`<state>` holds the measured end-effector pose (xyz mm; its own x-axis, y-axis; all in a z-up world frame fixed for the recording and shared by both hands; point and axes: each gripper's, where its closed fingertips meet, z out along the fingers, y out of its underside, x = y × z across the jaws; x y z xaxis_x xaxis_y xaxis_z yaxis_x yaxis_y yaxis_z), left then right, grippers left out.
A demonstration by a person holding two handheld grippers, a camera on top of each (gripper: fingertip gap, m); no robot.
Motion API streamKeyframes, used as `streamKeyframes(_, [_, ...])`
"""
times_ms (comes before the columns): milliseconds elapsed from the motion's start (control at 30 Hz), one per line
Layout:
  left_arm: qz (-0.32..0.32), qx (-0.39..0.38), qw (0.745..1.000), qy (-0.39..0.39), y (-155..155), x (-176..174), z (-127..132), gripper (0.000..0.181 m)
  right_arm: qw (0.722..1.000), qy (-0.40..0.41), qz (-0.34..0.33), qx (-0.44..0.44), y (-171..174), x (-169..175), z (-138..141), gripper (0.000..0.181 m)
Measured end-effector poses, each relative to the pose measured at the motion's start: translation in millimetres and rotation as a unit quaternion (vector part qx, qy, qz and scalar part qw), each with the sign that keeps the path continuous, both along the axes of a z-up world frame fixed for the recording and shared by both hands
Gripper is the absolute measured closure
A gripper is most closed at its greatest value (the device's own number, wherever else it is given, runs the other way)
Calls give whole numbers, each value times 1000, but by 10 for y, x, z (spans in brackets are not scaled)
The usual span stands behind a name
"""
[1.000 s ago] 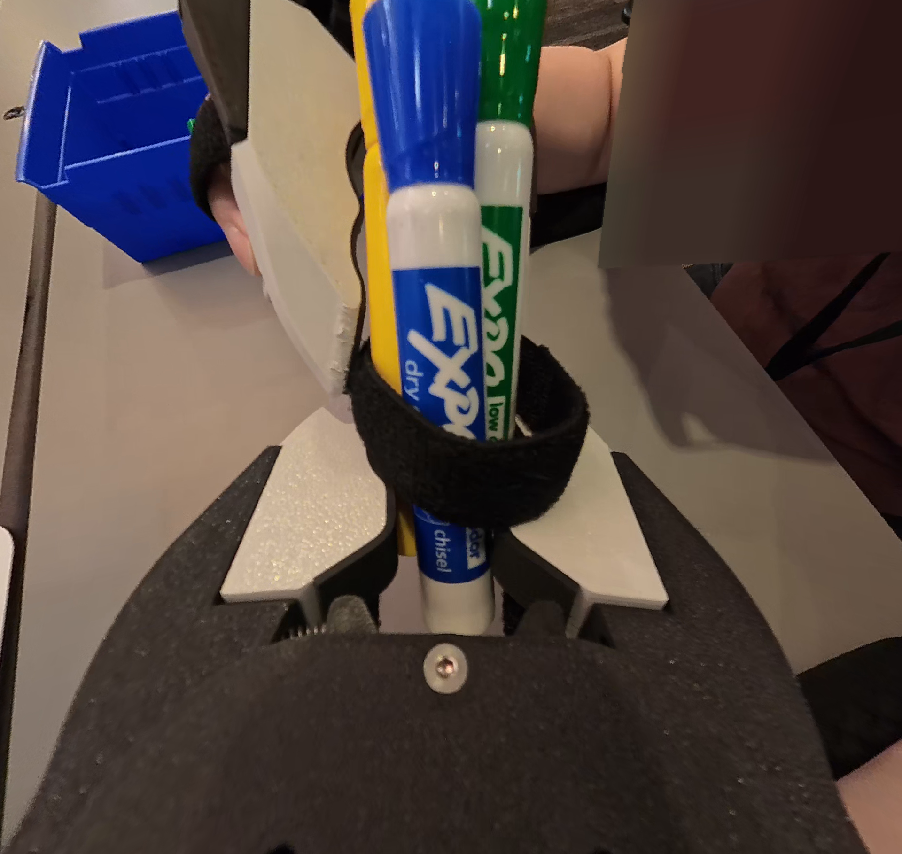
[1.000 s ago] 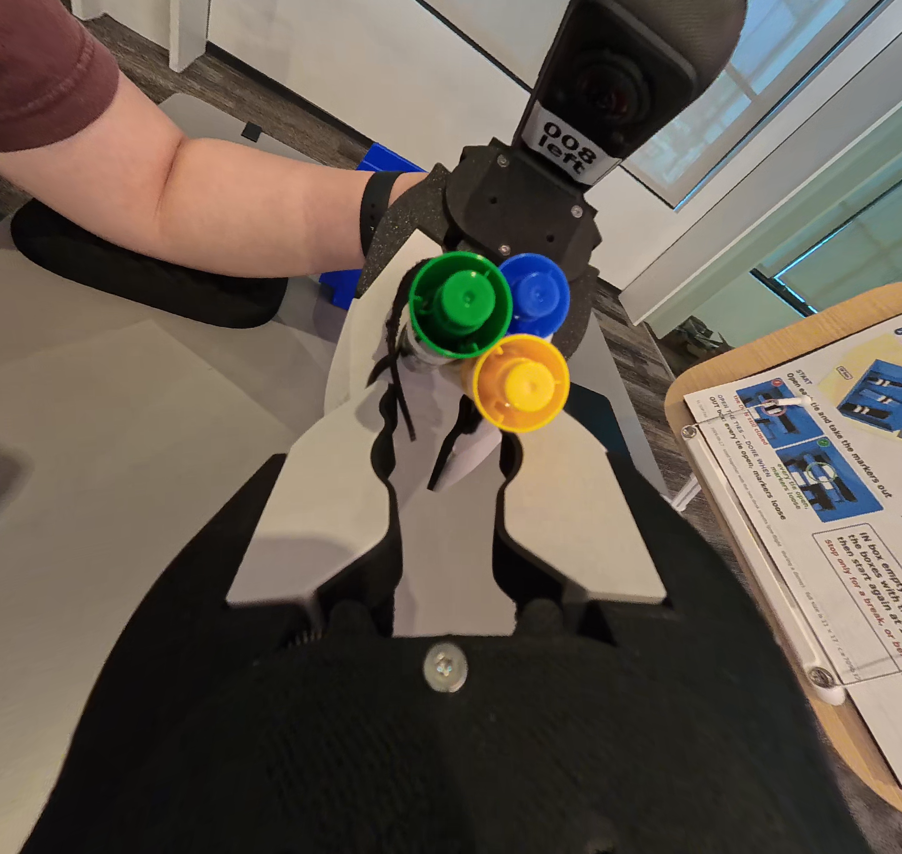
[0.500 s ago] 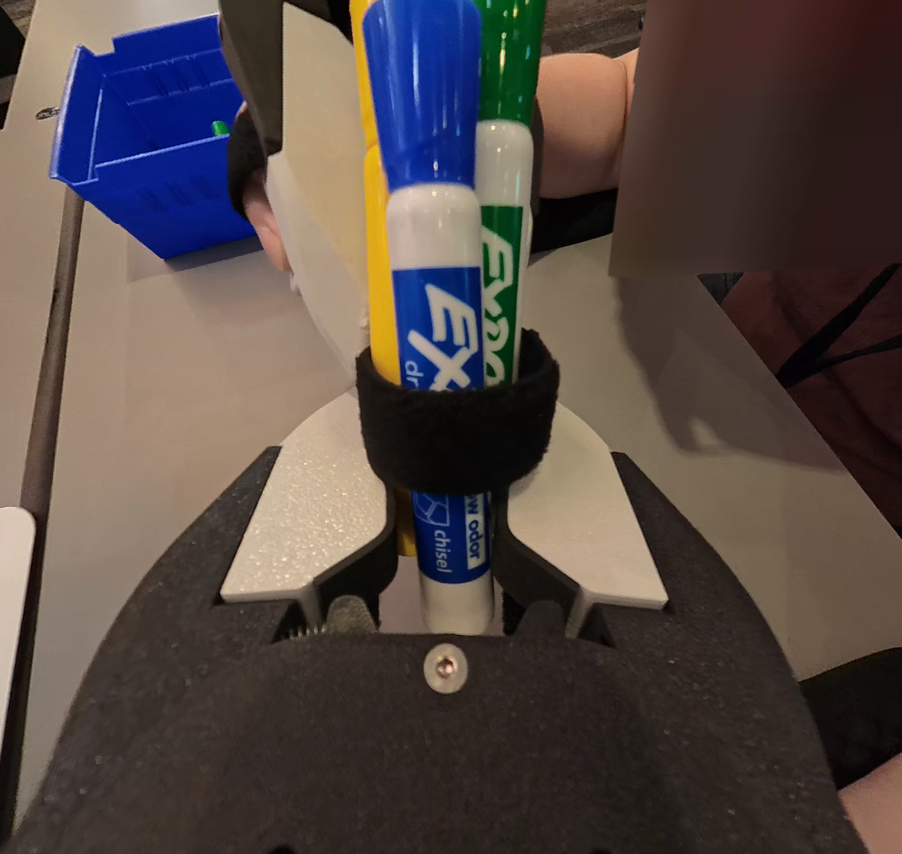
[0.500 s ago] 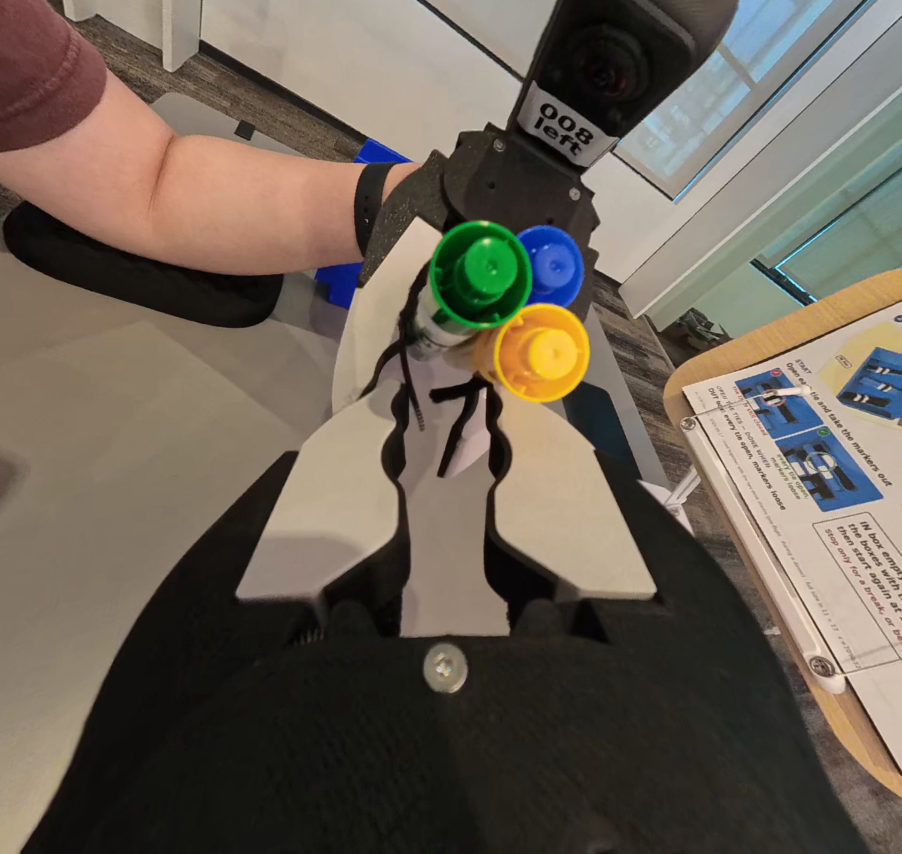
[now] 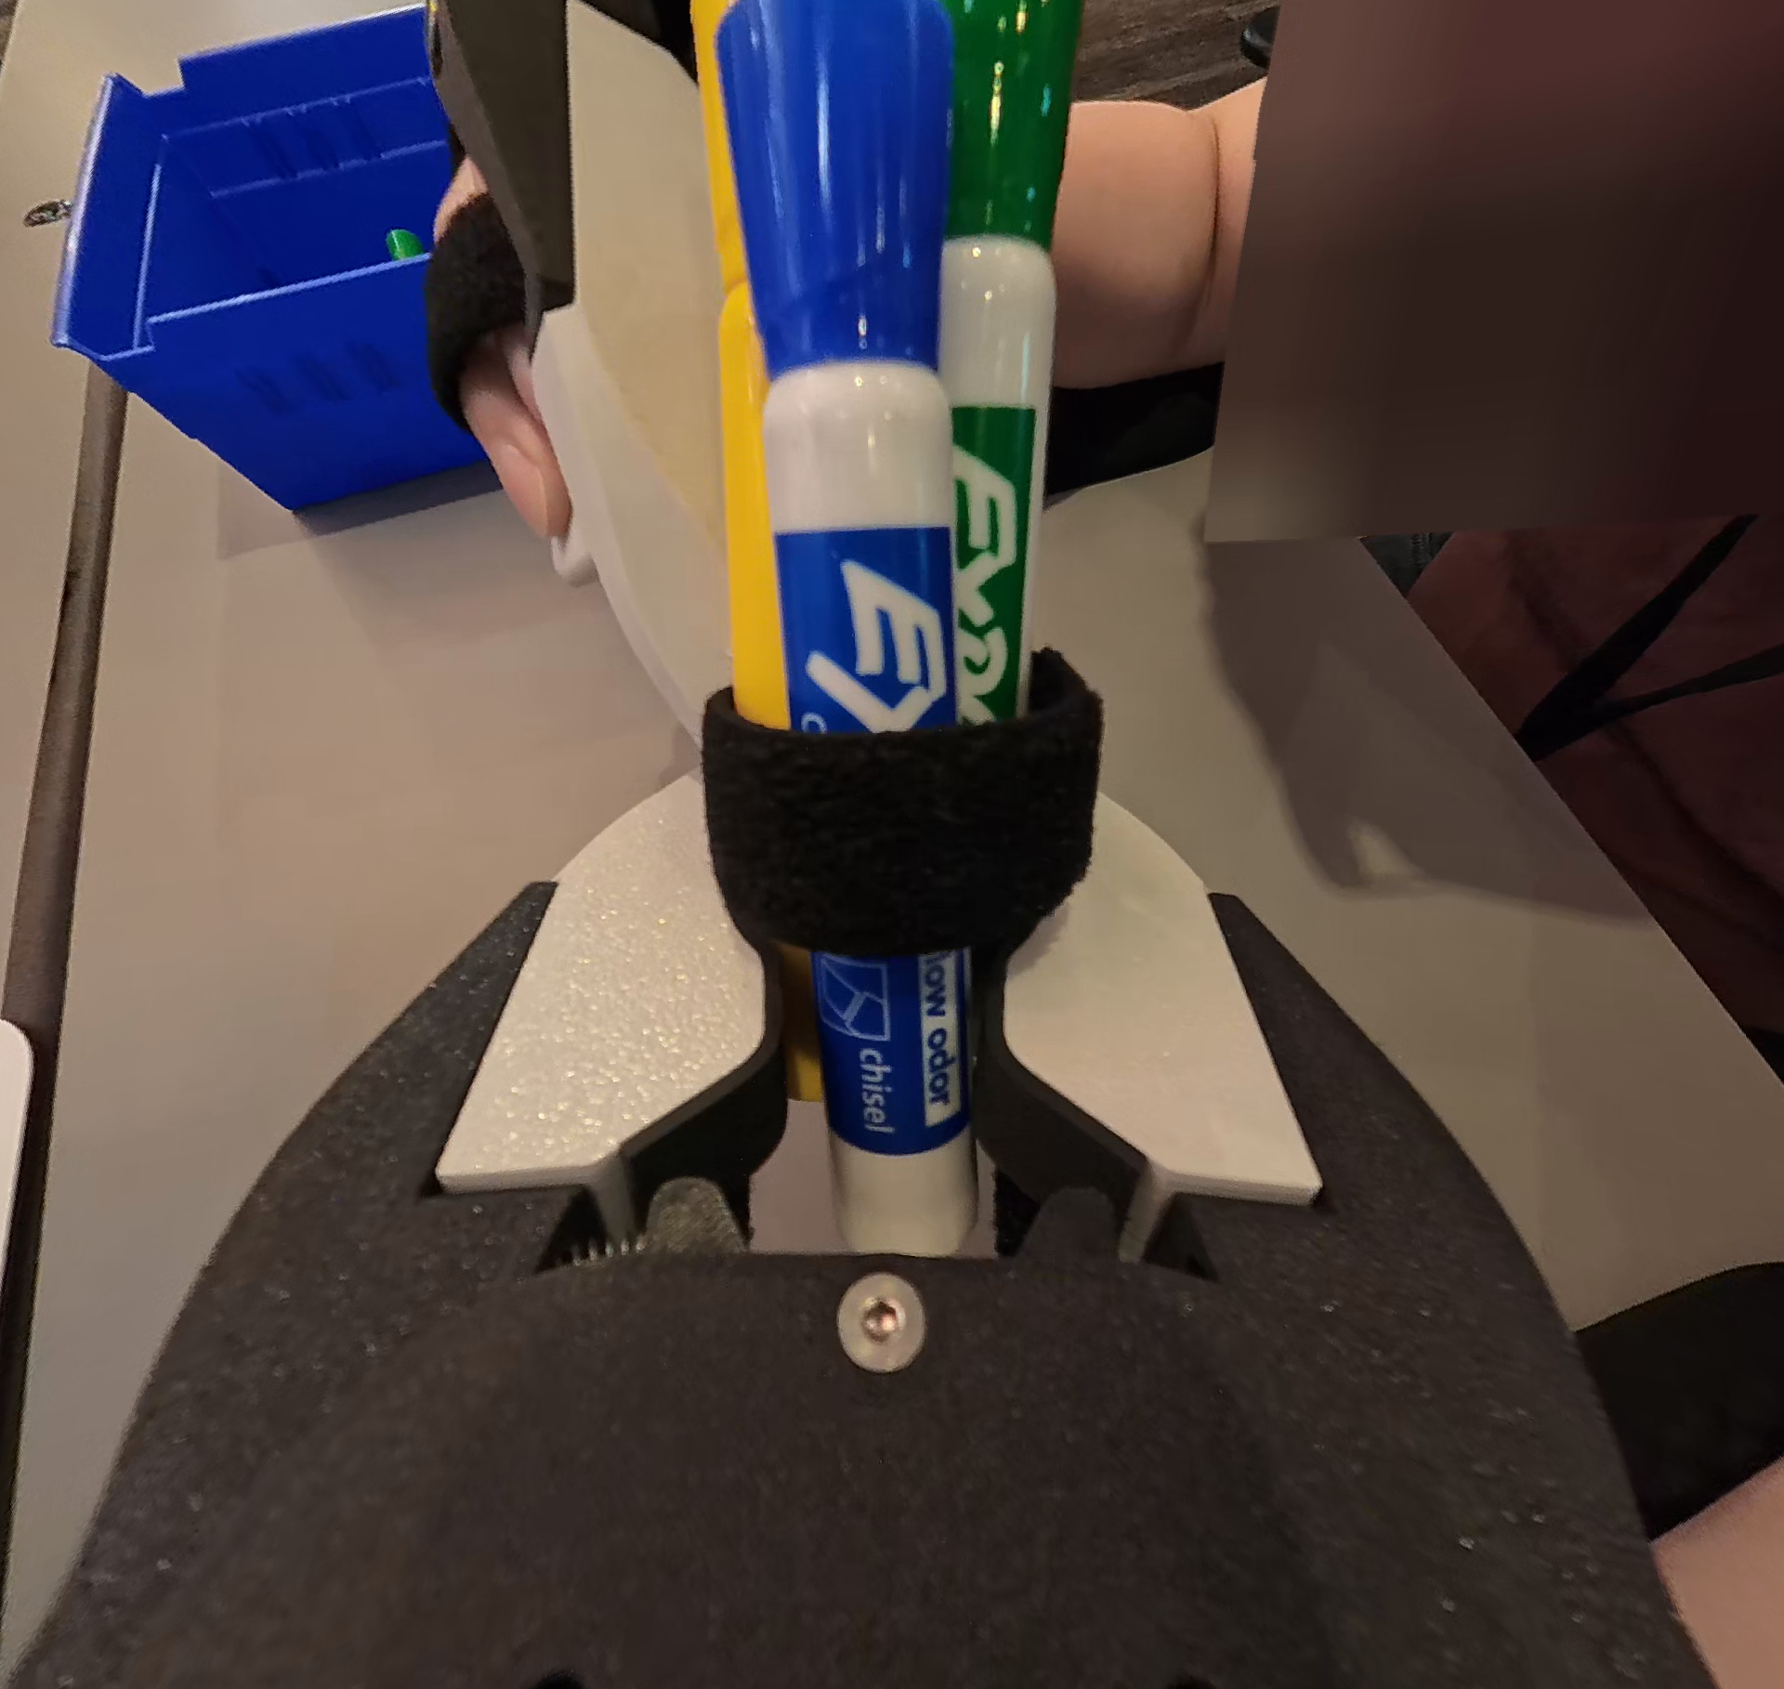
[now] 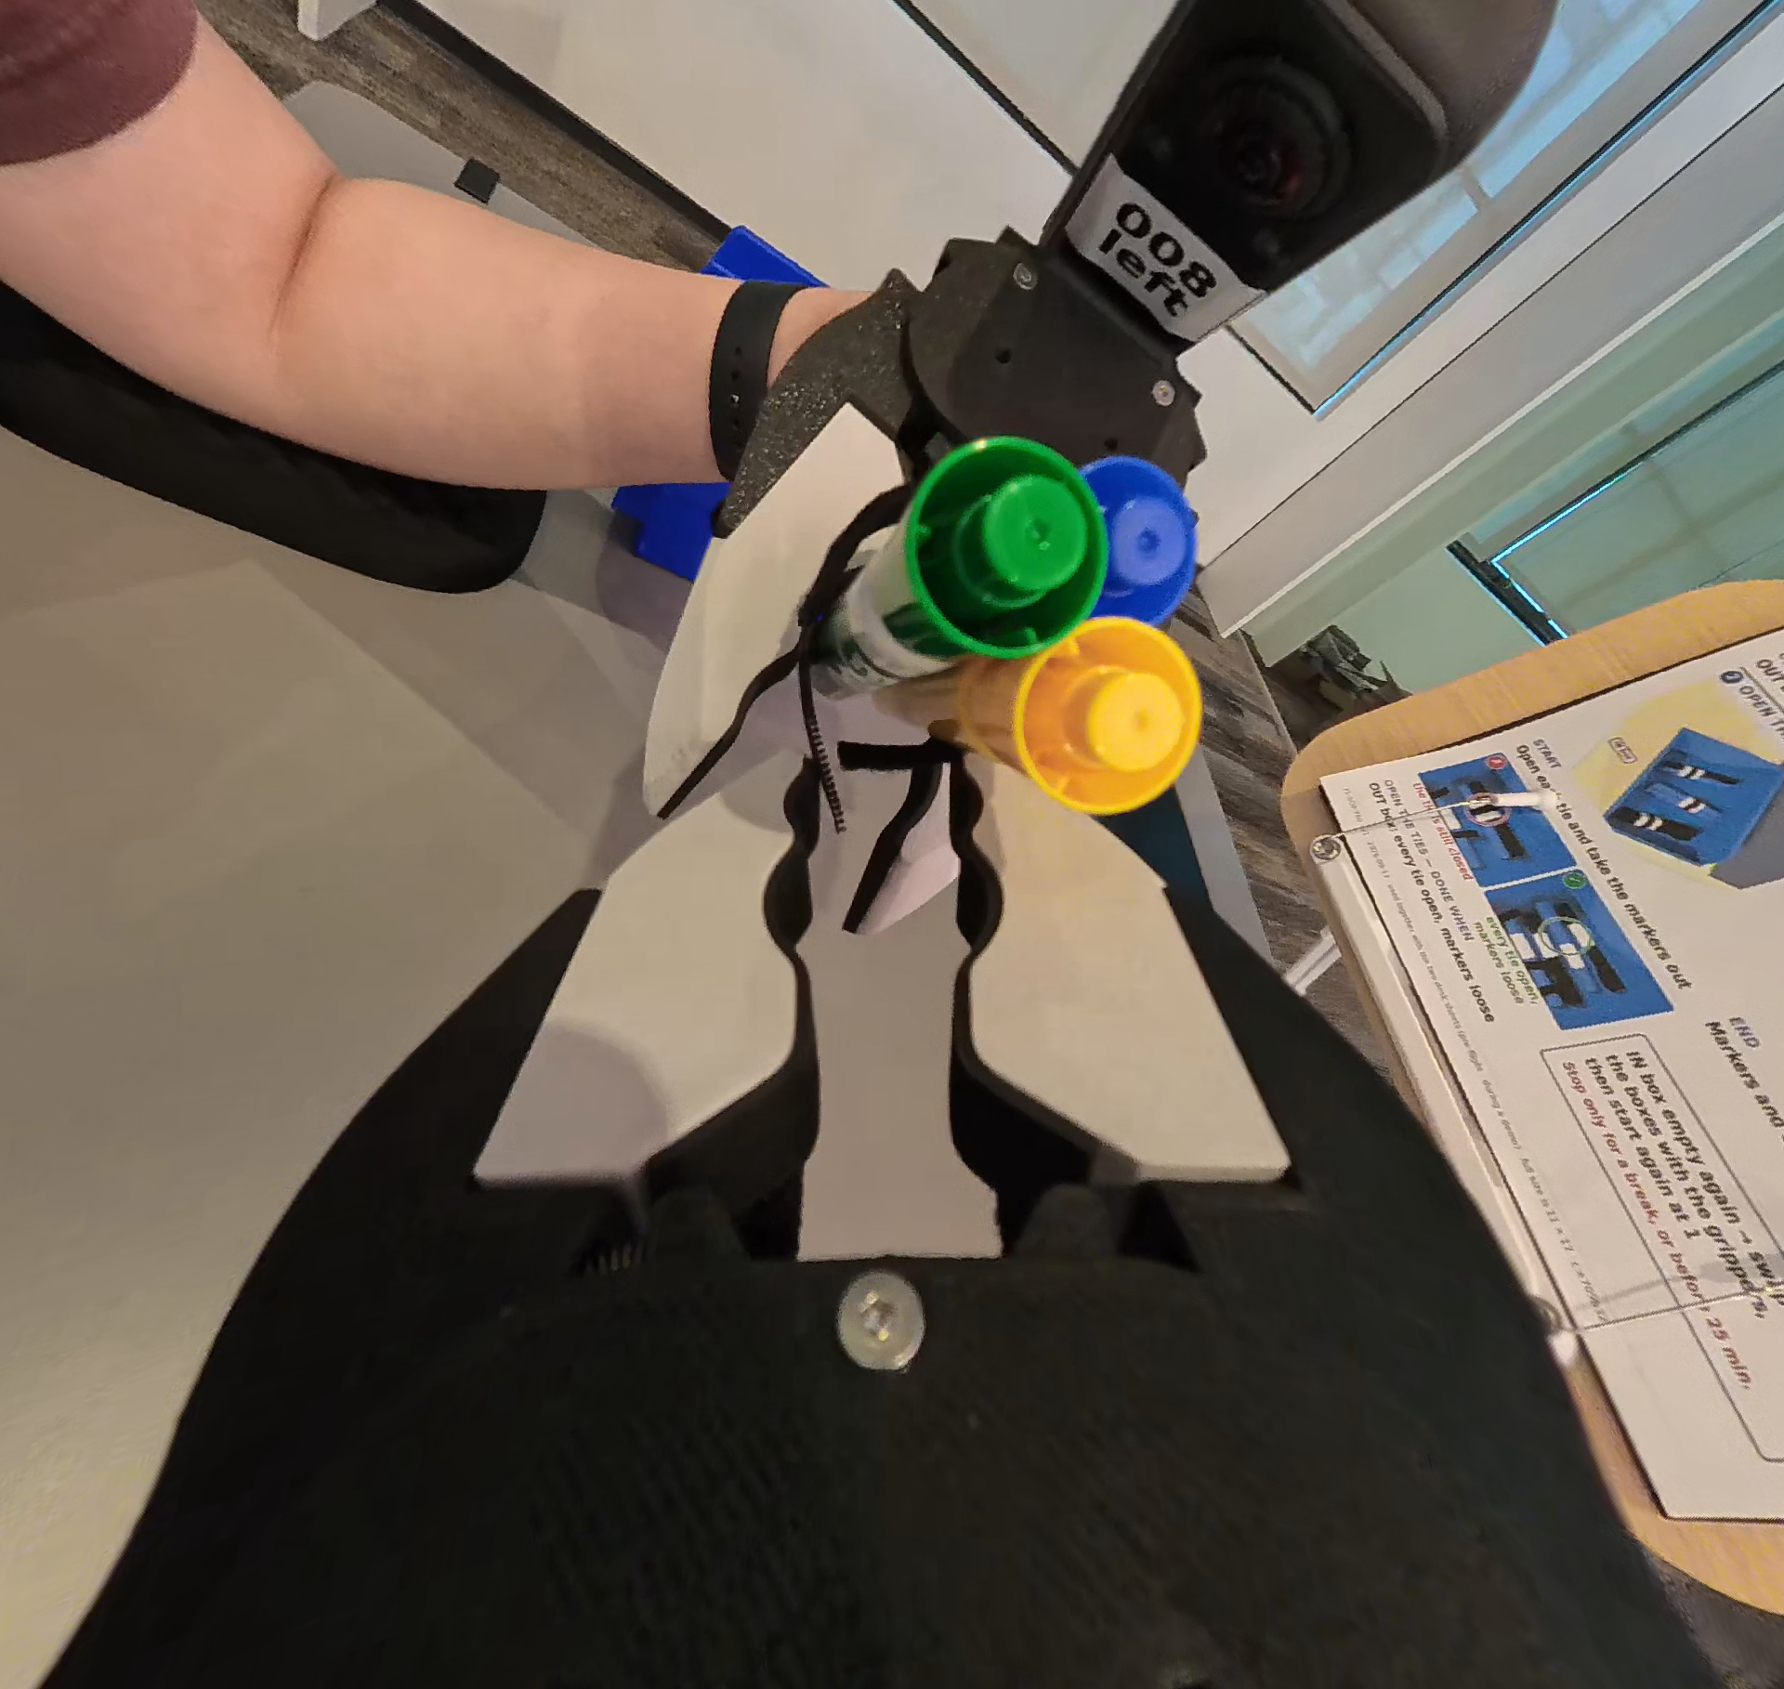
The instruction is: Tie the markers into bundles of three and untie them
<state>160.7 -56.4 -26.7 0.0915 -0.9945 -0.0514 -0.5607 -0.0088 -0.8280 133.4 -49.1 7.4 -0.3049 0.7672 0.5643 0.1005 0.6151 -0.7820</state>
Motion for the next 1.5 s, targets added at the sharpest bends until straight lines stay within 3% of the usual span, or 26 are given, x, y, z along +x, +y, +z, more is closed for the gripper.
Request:
streamKeyframes(967, [-16, -8, 1000, 3, -59, 41, -23, 139, 998, 31, 20, 60, -24, 38, -27, 159])
streamKeyframes(1000, [-17, -9, 1000, 1, -63, 44, -18, 139, 998, 30, 22, 59, -27, 41, -28, 161])
streamKeyframes(1067, [-17, -11, 1000, -1, -63, 50, -12, 138, 997, 31, 29, 64, -48, 49, -31, 180])
streamKeyframes(1500, [-15, -14, 1000, -9, -49, 45, 9, 138, 996, 33, 35, 71, -80, 52, -25, 175])
